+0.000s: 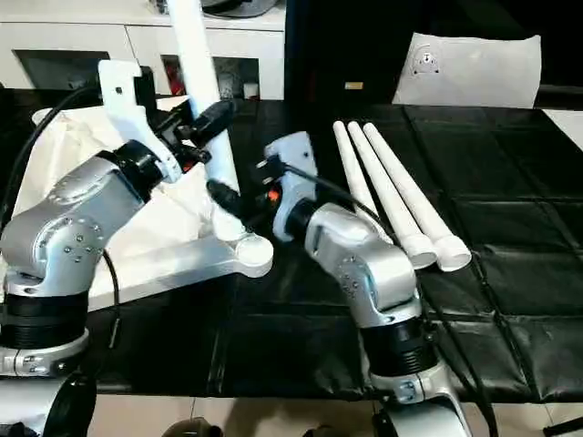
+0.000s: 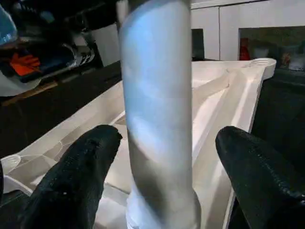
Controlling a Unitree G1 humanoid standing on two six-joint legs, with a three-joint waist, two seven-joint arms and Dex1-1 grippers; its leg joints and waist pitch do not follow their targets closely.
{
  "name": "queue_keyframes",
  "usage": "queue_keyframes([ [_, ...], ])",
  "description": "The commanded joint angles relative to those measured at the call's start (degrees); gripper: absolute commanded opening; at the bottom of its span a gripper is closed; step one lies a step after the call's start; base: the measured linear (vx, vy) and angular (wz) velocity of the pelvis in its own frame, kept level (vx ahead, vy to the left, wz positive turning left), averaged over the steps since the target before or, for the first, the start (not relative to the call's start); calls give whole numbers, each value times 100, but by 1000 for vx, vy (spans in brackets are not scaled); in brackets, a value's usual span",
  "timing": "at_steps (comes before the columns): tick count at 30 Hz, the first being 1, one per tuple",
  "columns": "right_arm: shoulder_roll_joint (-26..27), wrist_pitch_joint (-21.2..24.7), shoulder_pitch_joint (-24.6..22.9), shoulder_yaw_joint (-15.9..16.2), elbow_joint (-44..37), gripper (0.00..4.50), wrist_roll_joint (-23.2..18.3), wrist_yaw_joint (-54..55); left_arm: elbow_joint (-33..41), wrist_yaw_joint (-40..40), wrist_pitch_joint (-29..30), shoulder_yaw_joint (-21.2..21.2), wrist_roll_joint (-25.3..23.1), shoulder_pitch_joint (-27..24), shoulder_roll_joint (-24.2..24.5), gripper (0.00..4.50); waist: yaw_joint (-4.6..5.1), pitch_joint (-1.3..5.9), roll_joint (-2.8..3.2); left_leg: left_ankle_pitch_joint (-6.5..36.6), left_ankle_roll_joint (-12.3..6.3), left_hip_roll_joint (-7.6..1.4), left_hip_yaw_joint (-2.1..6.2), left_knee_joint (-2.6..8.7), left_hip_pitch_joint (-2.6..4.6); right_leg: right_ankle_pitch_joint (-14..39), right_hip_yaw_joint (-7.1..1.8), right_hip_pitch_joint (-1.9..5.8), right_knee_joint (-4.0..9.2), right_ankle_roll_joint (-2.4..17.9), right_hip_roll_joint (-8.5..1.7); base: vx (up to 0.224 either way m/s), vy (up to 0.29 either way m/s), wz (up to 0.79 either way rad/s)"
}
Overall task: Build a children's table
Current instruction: Pick table leg
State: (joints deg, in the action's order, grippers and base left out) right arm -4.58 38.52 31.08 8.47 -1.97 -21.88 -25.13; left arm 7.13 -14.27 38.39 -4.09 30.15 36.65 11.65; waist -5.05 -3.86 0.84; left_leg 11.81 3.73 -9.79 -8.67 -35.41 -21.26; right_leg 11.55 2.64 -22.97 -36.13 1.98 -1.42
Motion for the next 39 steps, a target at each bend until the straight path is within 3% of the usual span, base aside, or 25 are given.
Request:
queue_keyframes([
  [1, 31, 95, 30, 13, 85, 374, 68, 61, 174, -83, 13, 45, 43, 80, 14, 182, 8, 432, -58, 134, 95, -249, 54, 374, -4, 637, -336, 368, 404, 694, -581, 0, 0, 0],
  [3, 49, 145, 71, -24, 157, 348, 73, 115, 186, -104, 5, 51, 44, 90, 24, 182, 9, 430, -83, 141, 92, -252, 49, 374, 4, 685, -339, 363, 405, 701, -588, 0, 0, 0],
  [5, 92, 139, 103, -82, 226, 342, 25, 117, 202, -140, 14, 16, 85, 91, 37, 182, 14, 429, -62, 144, 103, -253, 52, 376, 7, 698, -336, 355, 401, 695, -584, 0, 0, 0],
  [6, 94, 136, 125, -97, 253, 336, 6, 96, 227, -151, 47, -5, 114, 92, 46, 182, 24, 430, -99, 148, 101, -251, 45, 376, 10, 691, -337, 359, 406, 698, -579, 0, 0, 0],
  [8, 84, 124, 136, -93, 268, 322, -8, 59, 299, -200, 107, -2, 159, 74, 65, 182, 13, 425, -73, 157, 111, -256, 50, 379, 8, 706, -337, 354, 404, 680, -587, 0, 0, 0],
  [9, 83, 130, 150, -97, 278, 298, -12, 57, 333, -217, 152, -11, 196, 78, 65, 182, 19, 428, -97, 139, 120, -264, 51, 383, 14, 637, -336, 353, 397, 684, -586, 0, 0, 0],
  [20, 128, 200, 185, -112, 250, 210, -17, 112, 485, -212, 367, -90, 373, 96, 56, 182, 19, 421, -111, 234, 173, -262, 53, 392, 18, 688, -339, 359, 404, 661, -585, 0, 0, 0],
  [30, 104, 67, 133, 7, 158, 198, 98, 68, 438, -188, 396, -120, 306, 89, 116, 182, 19, 419, -98, 326, 205, -261, 57, 397, 22, 742, -340, 347, 411, 644, -579, 0, 0, 0],
  [32, 87, 61, 129, 37, 135, 197, 128, 78, 430, -172, 396, -124, 300, 94, 109, 182, 26, 421, -127, 311, 197, -263, 54, 398, 21, 700, -341, 353, 410, 644, -575, 0, 0, 0],
  [36, 108, 2, 142, 16, 158, 197, 169, 130, 334, -41, 374, -57, 105, 96, 144, 182, 25, 423, -91, 304, 205, -260, 57, 392, 23, 647, -340, 350, 404, 665, -575, 0, 0, 0],
  [37, 118, 7, 146, -3, 166, 197, 155, 133, 313, -35, 368, -64, 107, 101, 135, 238, 27, 422, -104, 324, 207, -259, 56, 393, 23, 660, -341, 354, 408, 668, -573, 0, 0, 0],
  [39, 155, 27, 149, -104, 181, 197, 77, 144, 318, -117, 413, -49, 157, 83, 163, 252, 29, 421, -102, 342, 211, -259, 58, 396, 19, 676, -339, 357, 408, 670, -574, 0, 0, 0],
])
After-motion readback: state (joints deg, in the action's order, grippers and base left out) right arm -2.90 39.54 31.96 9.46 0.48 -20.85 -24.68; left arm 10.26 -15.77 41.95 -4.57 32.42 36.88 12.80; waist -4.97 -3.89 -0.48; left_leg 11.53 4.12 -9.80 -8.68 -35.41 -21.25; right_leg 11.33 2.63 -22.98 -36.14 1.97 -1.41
